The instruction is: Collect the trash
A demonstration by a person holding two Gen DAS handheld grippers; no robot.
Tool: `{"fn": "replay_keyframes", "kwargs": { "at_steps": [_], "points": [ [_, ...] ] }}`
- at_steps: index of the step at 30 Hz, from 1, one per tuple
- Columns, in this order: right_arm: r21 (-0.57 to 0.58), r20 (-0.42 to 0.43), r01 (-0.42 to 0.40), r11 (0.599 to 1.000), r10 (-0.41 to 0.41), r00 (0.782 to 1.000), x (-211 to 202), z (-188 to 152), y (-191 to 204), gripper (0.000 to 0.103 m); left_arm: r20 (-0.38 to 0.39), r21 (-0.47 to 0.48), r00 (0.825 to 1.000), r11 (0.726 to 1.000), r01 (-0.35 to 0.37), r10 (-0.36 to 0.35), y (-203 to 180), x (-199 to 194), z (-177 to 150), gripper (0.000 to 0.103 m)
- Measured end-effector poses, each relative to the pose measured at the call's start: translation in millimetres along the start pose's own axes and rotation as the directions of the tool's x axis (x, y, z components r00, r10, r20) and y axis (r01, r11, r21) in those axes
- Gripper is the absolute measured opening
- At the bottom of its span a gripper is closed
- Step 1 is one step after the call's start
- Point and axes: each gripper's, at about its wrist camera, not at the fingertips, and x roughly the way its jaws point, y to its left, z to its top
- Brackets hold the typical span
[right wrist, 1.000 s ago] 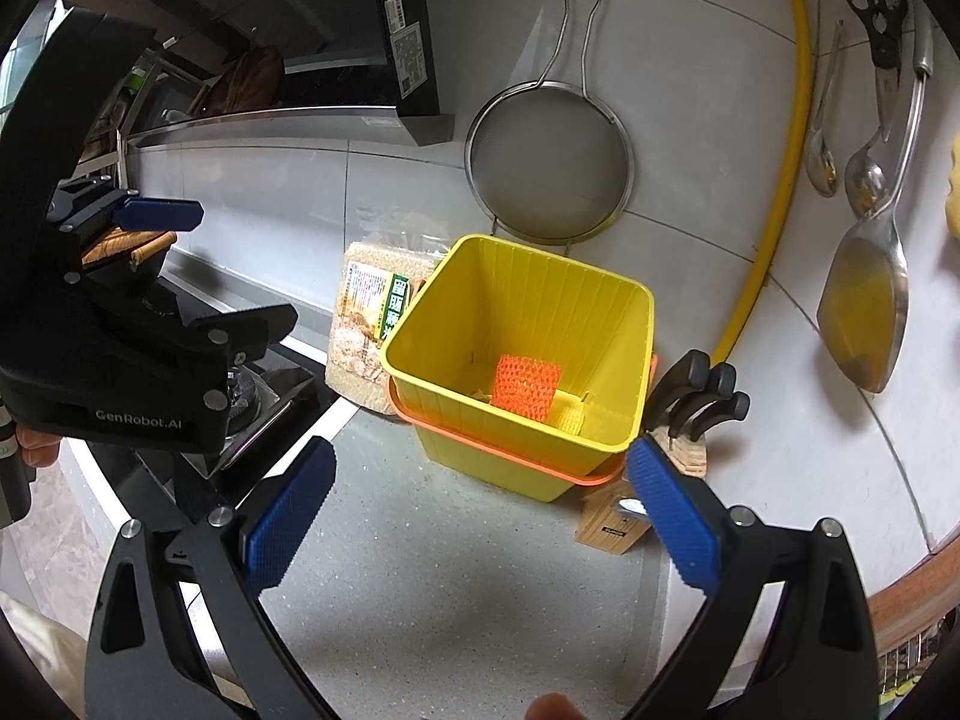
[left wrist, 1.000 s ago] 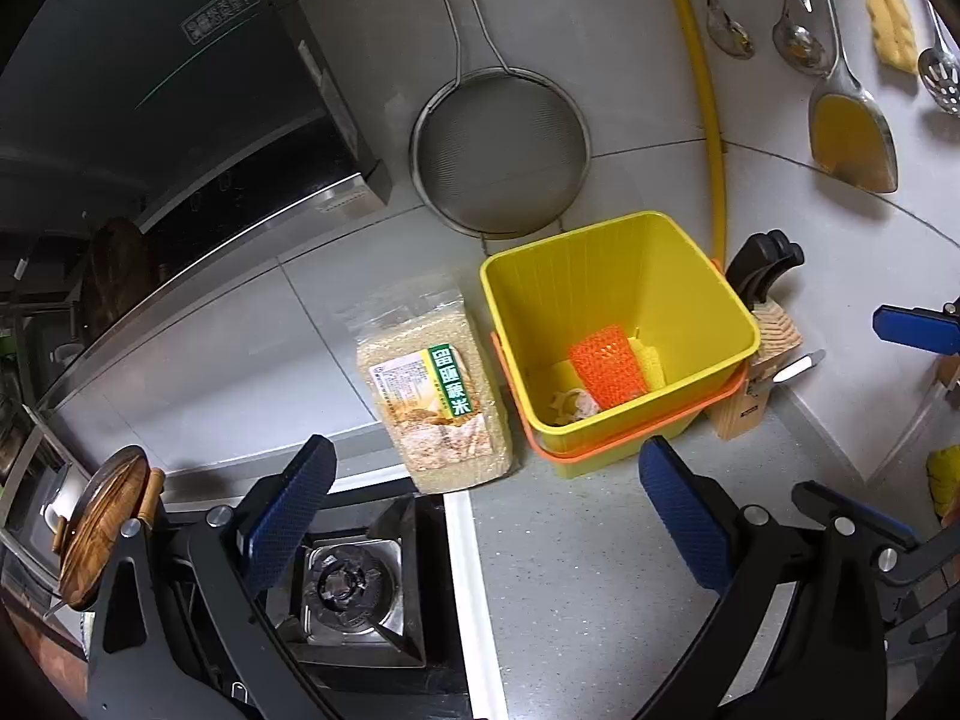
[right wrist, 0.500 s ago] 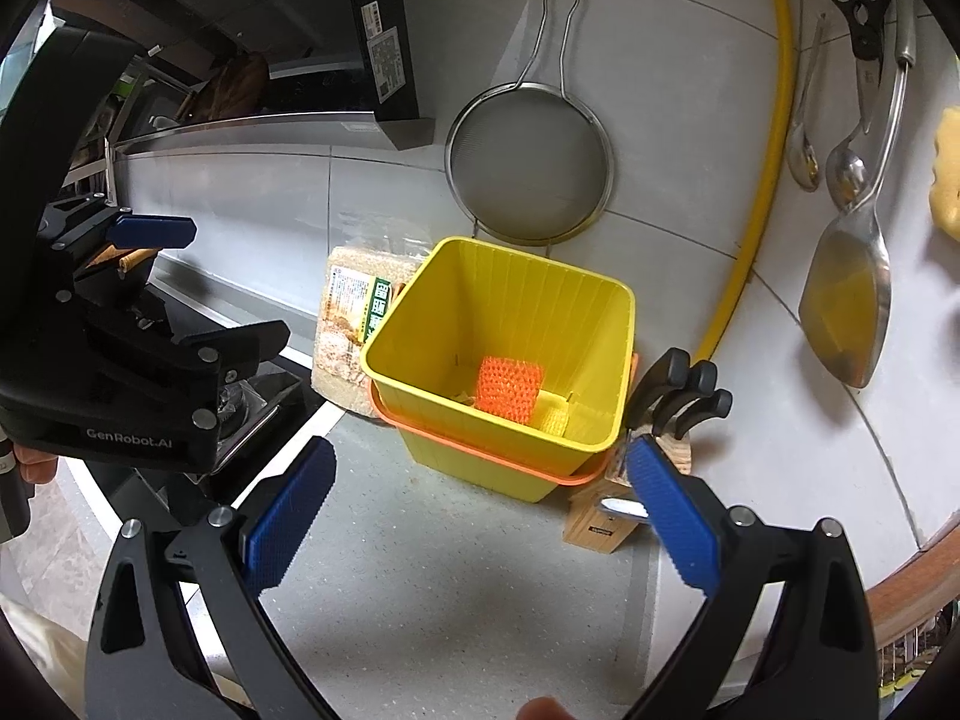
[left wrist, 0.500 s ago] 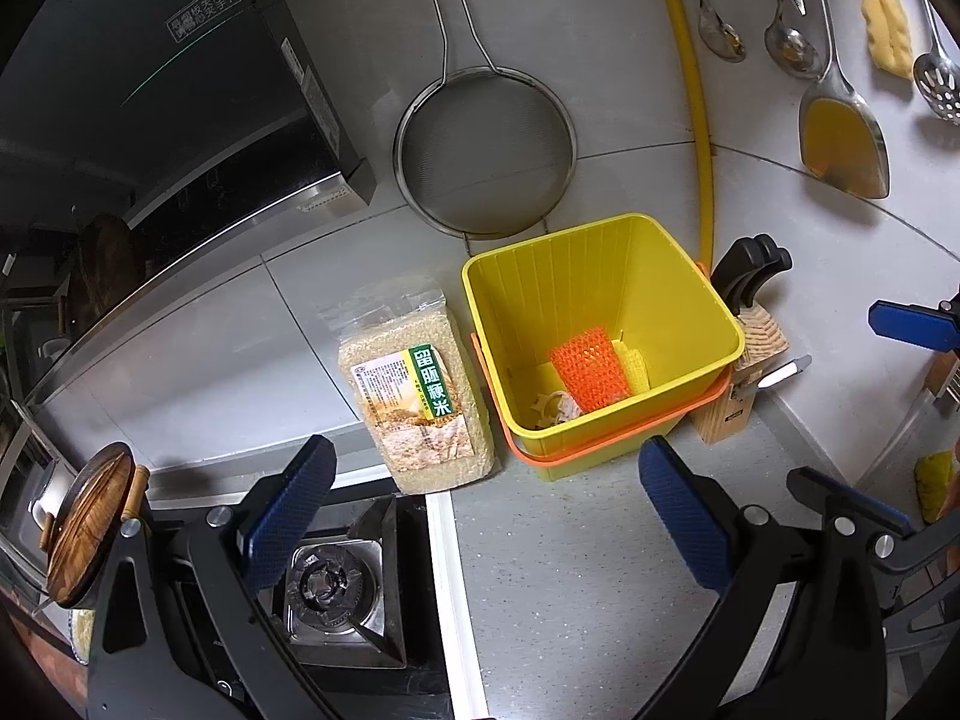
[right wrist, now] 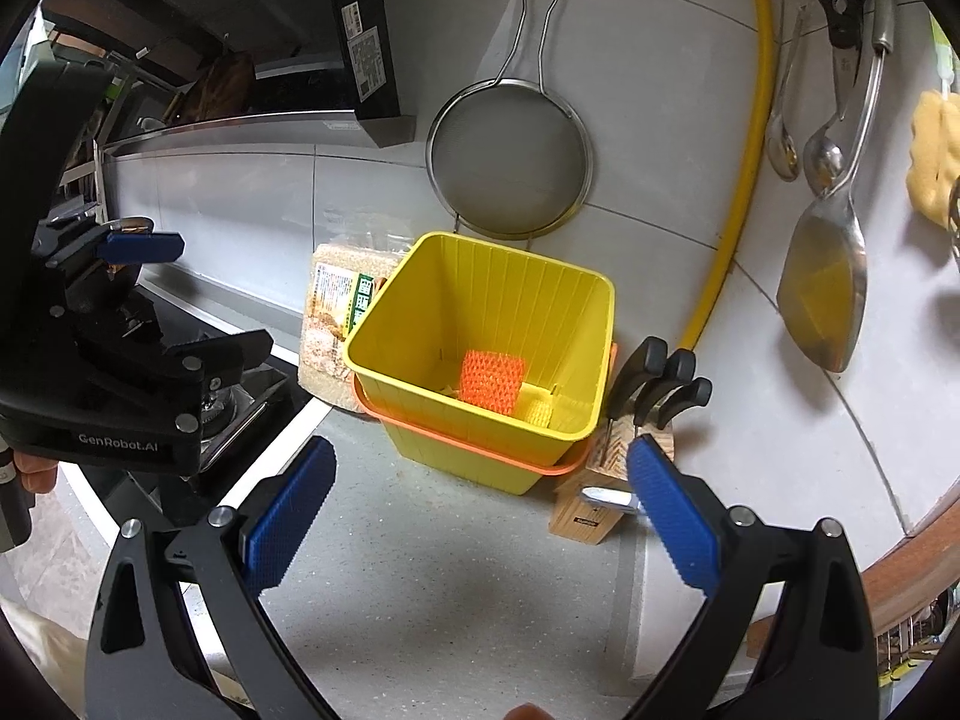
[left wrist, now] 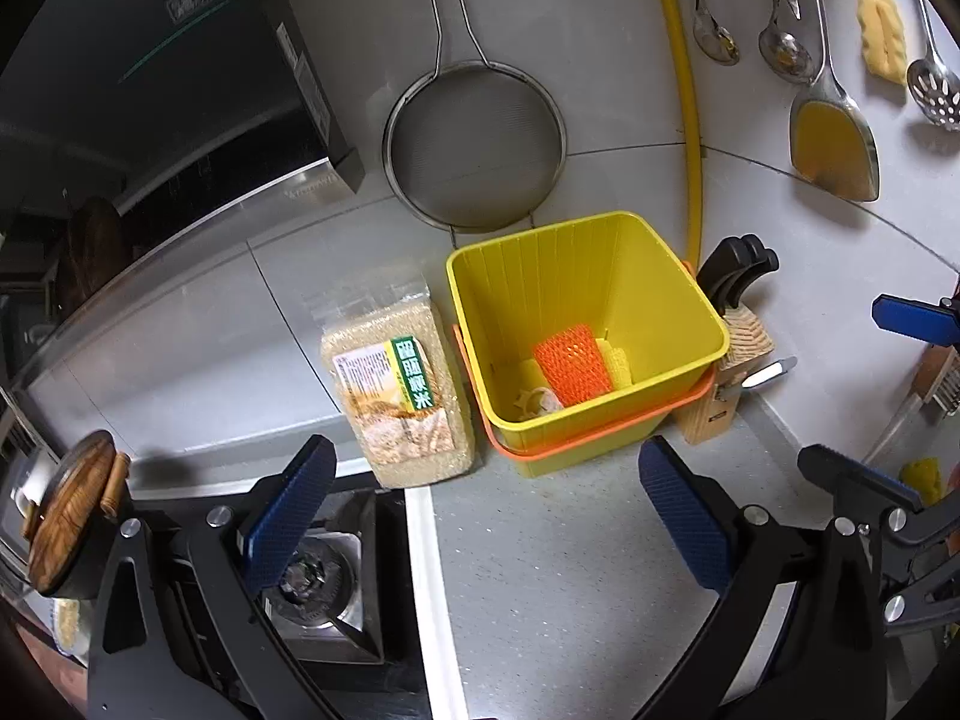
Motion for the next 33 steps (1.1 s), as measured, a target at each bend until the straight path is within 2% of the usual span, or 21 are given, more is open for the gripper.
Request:
{"fn": "replay_keyframes", "kwargs": {
  "at_steps": [12,20,25,33],
  "points": [
    [0.007,0.015,0.001,1.000,-0.002,1.000,-8,-2,-8,0.095,0.015,-0.057,1.000,0.998,0.013,-0.012,5,-4,0,0.099],
    [-0.006,0.025,-0.008,1.000,0.008,1.000,-9,1,-7,0.095,0.024,-0.043,0.999,0.999,0.023,-0.022,0,-7,1,0.099],
    [-0.002,0.029,-0.012,1.000,0.012,1.000,-10,0,-9,0.095,0.042,-0.050,0.997,0.997,0.064,-0.062,-2,-12,1,0.099],
    [0.003,0.033,-0.015,1.000,0.015,0.999,-11,-1,-11,0.095,0.055,-0.052,0.997,0.997,0.058,-0.055,-6,-14,5,0.099]
  ]
}}
